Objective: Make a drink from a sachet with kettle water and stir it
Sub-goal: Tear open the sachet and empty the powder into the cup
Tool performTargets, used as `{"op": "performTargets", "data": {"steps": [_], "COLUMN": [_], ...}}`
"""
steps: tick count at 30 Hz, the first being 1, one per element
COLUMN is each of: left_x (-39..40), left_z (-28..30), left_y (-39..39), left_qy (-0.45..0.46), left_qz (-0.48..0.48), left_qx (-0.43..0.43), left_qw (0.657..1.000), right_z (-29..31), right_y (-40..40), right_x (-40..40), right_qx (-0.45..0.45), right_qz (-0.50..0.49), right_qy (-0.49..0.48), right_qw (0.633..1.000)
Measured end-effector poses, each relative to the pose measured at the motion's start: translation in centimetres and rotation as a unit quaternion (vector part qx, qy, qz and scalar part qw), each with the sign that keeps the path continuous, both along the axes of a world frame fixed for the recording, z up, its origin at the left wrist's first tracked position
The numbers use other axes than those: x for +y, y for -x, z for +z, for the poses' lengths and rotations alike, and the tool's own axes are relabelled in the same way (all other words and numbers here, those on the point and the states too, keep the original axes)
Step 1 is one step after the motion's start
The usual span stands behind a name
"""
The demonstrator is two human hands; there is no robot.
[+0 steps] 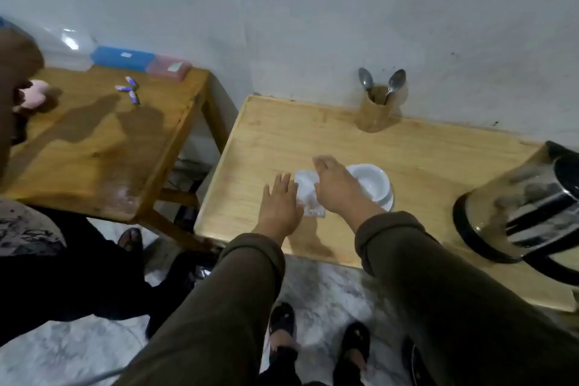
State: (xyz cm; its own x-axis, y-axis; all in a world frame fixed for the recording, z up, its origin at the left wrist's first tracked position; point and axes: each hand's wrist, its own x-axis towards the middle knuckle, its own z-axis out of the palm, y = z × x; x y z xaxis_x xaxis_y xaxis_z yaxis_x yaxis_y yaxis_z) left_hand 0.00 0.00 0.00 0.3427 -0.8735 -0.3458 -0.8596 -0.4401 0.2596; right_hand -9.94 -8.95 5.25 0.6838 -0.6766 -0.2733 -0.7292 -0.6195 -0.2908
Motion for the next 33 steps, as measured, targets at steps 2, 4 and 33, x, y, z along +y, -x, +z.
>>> {"op": "performTargets", "data": {"steps": [2, 4, 33], "left_x": [-0.6, -1.0, -5.4], "left_z": [-1.0, -1.9, -2.3], "left_y": [-0.6, -1.1, -4.6], "left_qy": [-0.015, -0.025, 0.089], "left_qz": [-0.022, -0.036, 0.207], "left_qx": [-0.011, -0.006, 0.268], "left_qw": [1.0, 0.999, 0.937], "right_z": [-1.1, -2.5, -5.5], "right_y": [-1.3, -2.4, -6.7], "right_x": [-0.9, -1.7, -4.3], "right_qx": [0.016, 0.045, 0.05], "right_qz": [-0.001, -0.007, -0.15], "right_qy": [0.008, -0.003, -0.129], "right_qw": [1.0, 0.999, 0.979]}}
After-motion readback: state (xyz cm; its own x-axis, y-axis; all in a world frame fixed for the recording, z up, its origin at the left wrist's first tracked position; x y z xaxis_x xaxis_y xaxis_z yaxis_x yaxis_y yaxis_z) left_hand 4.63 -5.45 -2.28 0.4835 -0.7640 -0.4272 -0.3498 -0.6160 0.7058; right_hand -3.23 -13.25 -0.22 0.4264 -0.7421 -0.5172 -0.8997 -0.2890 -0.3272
